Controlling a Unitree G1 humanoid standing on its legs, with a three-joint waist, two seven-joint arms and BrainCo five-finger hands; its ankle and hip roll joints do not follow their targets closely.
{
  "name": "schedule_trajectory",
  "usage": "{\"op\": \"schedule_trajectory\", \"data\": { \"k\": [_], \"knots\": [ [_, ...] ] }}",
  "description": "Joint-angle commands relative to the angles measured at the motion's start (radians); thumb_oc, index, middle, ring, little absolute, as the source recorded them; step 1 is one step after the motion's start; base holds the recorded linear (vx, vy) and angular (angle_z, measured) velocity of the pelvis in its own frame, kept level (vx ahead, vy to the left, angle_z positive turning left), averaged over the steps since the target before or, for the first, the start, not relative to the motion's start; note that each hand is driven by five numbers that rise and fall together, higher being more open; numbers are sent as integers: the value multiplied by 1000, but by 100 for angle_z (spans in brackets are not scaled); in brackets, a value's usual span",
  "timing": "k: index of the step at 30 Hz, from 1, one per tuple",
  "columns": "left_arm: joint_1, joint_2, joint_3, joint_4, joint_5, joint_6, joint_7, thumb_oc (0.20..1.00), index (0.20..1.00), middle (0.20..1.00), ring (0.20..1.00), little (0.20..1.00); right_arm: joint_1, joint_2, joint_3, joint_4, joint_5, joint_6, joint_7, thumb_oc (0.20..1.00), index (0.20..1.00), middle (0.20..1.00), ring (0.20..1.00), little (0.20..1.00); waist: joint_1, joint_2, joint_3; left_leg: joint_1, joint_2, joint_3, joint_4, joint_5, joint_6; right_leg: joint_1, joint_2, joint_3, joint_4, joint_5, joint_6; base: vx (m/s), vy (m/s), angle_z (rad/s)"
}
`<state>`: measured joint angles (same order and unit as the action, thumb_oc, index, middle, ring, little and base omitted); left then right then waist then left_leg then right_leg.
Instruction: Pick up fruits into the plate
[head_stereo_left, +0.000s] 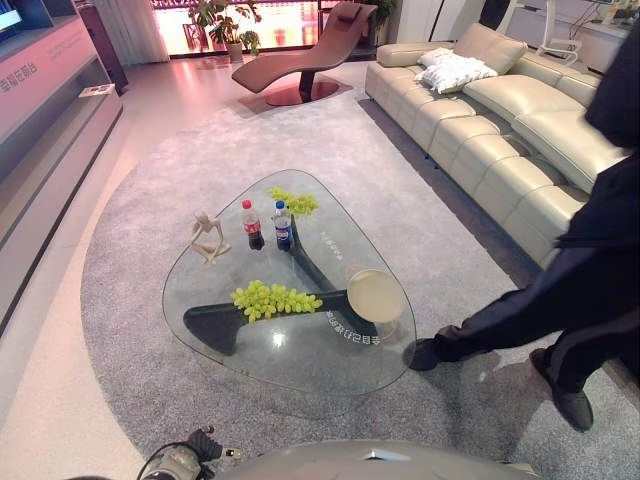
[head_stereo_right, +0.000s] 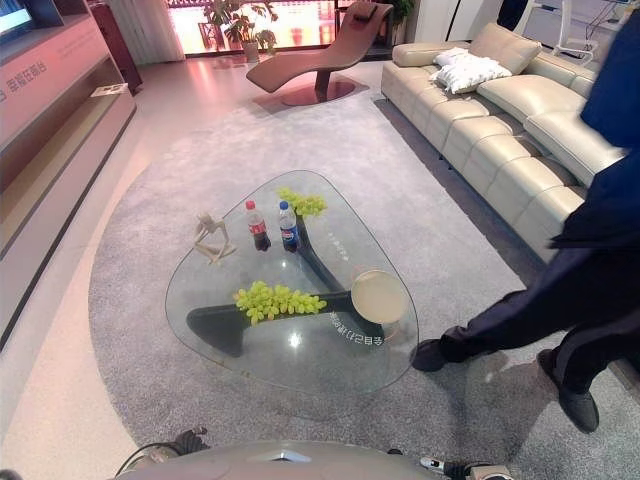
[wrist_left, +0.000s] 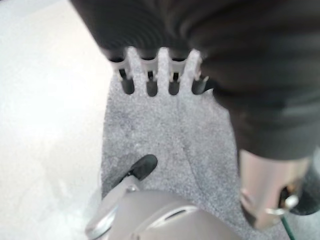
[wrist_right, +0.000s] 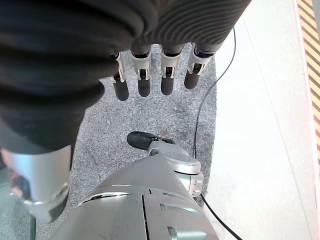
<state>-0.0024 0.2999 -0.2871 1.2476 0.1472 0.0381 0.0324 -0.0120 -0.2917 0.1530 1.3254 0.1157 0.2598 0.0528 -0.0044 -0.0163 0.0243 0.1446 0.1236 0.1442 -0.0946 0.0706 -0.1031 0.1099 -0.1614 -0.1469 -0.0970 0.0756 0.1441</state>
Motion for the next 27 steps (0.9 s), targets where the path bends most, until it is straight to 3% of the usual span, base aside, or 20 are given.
{"op": "schedule_trajectory", "data": {
  "k": [1, 18, 27],
  "knots": [
    [-66, -2, 17, 58, 0, -26, -13, 1000, 1000, 1000, 1000, 1000, -86, 10, 7, 71, -19, -3, 1, 1000, 1000, 1000, 1000, 1000, -6, 4, 57, 13, -27, -21, 17, -134, 37, 45, 23, -31, 34, -107, -16, 0, 0, 0],
    [-73, -2, 21, 58, -17, -6, 19, 1000, 1000, 1000, 1000, 1000, -88, 8, 3, 75, -21, -2, 3, 1000, 1000, 1000, 1000, 1000, -6, 4, 65, 3, -29, -24, 17, -131, 40, 35, 27, -26, 39, -108, -17, 0, 0, 0],
    [-73, 10, 88, 61, -137, -16, 88, 1000, 1000, 1000, 1000, 1000, -90, -8, -11, 73, -13, -2, 9, 1000, 1000, 1000, 1000, 1000, -11, 9, 87, -9, -28, -21, 18, -124, 38, 22, 31, -19, 43, -108, -20, 10, -1, 0]
  ]
}}
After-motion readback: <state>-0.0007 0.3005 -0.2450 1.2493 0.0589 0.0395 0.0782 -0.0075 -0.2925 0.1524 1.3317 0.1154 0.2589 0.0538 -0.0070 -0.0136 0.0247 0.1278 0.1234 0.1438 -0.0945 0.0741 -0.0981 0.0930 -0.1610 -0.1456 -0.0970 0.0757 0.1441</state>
